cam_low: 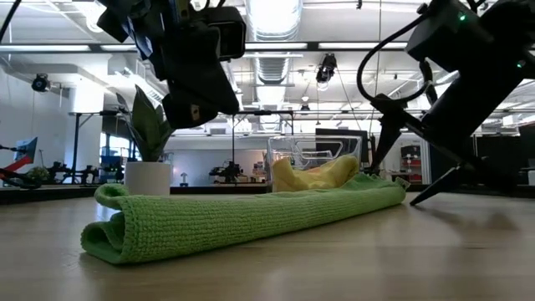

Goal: Fold microfiber towels
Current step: Fold the green towel

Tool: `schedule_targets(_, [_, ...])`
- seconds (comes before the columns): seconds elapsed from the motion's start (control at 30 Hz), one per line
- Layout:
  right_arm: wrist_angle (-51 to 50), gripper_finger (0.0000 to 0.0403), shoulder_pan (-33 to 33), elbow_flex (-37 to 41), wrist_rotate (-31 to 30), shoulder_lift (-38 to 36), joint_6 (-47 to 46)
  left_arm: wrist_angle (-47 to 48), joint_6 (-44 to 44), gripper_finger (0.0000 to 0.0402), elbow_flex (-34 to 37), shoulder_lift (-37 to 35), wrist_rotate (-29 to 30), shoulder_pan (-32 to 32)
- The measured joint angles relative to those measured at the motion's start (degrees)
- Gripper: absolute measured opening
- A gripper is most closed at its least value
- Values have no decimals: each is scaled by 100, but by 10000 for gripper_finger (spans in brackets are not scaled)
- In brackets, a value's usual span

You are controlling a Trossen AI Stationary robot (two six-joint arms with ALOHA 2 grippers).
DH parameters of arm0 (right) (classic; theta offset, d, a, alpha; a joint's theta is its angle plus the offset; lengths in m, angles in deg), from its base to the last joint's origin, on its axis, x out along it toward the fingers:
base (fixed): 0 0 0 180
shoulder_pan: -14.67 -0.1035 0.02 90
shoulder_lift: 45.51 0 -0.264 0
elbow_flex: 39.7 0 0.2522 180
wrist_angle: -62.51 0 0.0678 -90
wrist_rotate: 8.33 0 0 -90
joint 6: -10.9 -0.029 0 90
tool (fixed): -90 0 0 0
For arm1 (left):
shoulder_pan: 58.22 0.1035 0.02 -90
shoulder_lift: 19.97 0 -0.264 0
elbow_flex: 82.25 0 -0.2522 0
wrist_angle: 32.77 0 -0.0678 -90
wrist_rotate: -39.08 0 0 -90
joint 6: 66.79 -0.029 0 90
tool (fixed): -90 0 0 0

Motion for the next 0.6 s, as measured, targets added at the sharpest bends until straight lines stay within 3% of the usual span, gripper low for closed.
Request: schedule_targets(0.6, [-953, 325, 364, -718, 265, 413, 39, -156, 10, 6, -20, 0, 315, 2])
